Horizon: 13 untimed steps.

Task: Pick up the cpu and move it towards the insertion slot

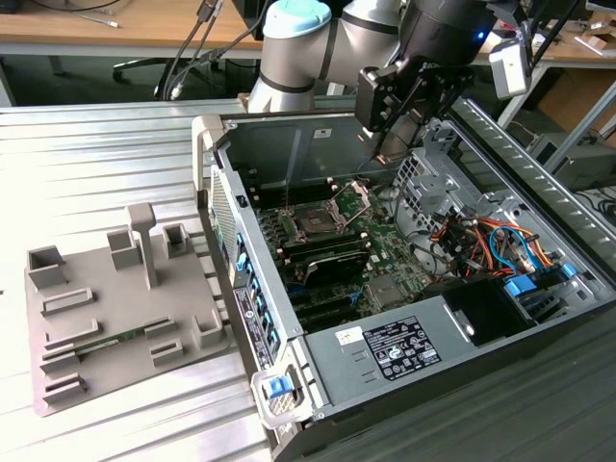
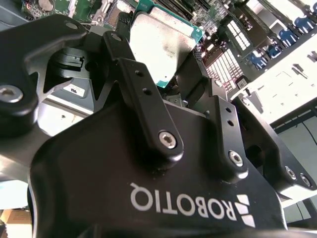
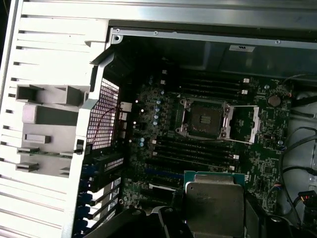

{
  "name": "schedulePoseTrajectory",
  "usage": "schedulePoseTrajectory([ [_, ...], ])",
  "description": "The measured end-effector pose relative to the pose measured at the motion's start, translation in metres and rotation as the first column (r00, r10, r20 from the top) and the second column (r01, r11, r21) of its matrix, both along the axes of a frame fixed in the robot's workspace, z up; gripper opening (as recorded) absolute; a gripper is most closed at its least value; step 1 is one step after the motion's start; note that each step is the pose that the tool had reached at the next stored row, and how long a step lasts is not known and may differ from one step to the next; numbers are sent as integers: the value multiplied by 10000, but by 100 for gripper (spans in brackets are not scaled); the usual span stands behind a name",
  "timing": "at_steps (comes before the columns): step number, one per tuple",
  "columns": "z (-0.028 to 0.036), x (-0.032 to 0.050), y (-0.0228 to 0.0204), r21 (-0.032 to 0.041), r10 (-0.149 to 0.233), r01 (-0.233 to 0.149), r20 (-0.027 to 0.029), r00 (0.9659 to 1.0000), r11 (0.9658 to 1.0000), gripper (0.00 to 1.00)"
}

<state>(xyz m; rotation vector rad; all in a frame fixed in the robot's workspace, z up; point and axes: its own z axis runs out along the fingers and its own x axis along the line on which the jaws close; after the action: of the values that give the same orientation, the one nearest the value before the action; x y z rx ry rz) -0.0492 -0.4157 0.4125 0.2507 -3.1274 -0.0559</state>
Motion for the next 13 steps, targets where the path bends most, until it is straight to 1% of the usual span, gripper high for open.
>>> schedulePoseTrajectory([
  [13, -9, 32, 0, 0, 0, 0, 0, 10000, 10000, 55],
])
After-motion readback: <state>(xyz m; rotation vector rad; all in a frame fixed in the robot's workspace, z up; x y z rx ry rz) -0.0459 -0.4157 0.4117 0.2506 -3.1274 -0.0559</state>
